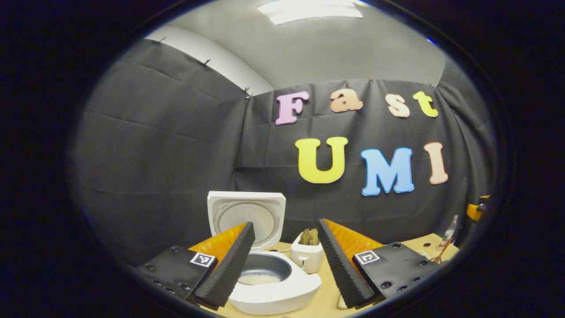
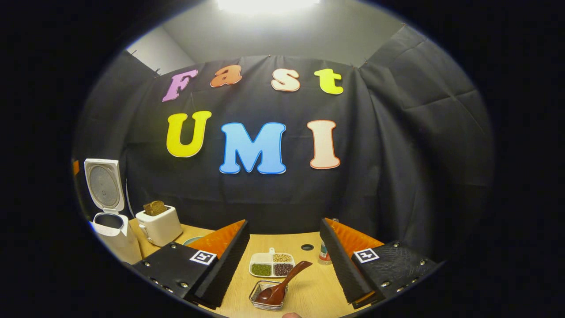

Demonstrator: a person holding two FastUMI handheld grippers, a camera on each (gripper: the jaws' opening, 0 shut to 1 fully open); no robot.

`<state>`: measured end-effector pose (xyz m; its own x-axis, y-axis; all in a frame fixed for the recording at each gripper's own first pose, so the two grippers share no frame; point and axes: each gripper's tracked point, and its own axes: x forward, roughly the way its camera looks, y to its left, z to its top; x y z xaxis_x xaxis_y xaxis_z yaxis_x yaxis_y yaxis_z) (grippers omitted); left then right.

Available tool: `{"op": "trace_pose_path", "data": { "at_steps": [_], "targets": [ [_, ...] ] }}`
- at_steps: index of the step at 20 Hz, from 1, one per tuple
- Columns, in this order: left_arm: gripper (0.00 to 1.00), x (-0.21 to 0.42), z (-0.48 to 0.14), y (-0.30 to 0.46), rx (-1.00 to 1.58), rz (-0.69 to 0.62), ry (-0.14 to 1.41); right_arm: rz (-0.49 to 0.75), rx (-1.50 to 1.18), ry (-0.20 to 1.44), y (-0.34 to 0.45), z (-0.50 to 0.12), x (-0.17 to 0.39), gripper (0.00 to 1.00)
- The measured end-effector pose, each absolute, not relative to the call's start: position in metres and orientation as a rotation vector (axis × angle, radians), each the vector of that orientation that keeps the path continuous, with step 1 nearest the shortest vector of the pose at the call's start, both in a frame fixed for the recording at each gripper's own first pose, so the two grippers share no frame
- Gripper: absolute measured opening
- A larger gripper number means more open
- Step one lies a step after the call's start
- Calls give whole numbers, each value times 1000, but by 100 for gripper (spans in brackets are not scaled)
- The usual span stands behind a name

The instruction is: Close the left gripper, press the button to open the rice cooker; take a wooden spoon from the chopstick holder with the right hand, scoop a spoonful of rice and pour it into the rice cooker, then put the wooden spoon back into the chopstick holder.

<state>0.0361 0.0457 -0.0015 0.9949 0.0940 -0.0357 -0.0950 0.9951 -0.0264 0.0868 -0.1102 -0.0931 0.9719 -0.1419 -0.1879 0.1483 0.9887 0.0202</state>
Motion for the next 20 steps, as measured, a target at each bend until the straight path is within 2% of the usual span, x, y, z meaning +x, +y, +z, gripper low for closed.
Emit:
{"op": "trace_pose_path", "data": {
  "at_steps": [4,8,13,15,17,18,20],
  "targets": [
    [100,26,-4,38,-2,83,53,-166,88,278,-121,-130,103,98],
    [95,16,-10,35,24,87,74,-175,129,367,-130,-167,116,98],
    [95,9,-12,36,30,99,85,-178,202,523,-135,-225,122,98],
    [100,7,-12,36,36,103,88,-184,245,577,-137,-246,124,98],
    [95,5,-12,39,47,118,91,-192,291,627,-138,-264,125,98],
    [100,3,-12,40,48,124,94,-192,317,647,-136,-272,126,98],
    [97,1,-18,44,47,135,106,-193,369,690,-133,-286,129,86]
  ]
}}
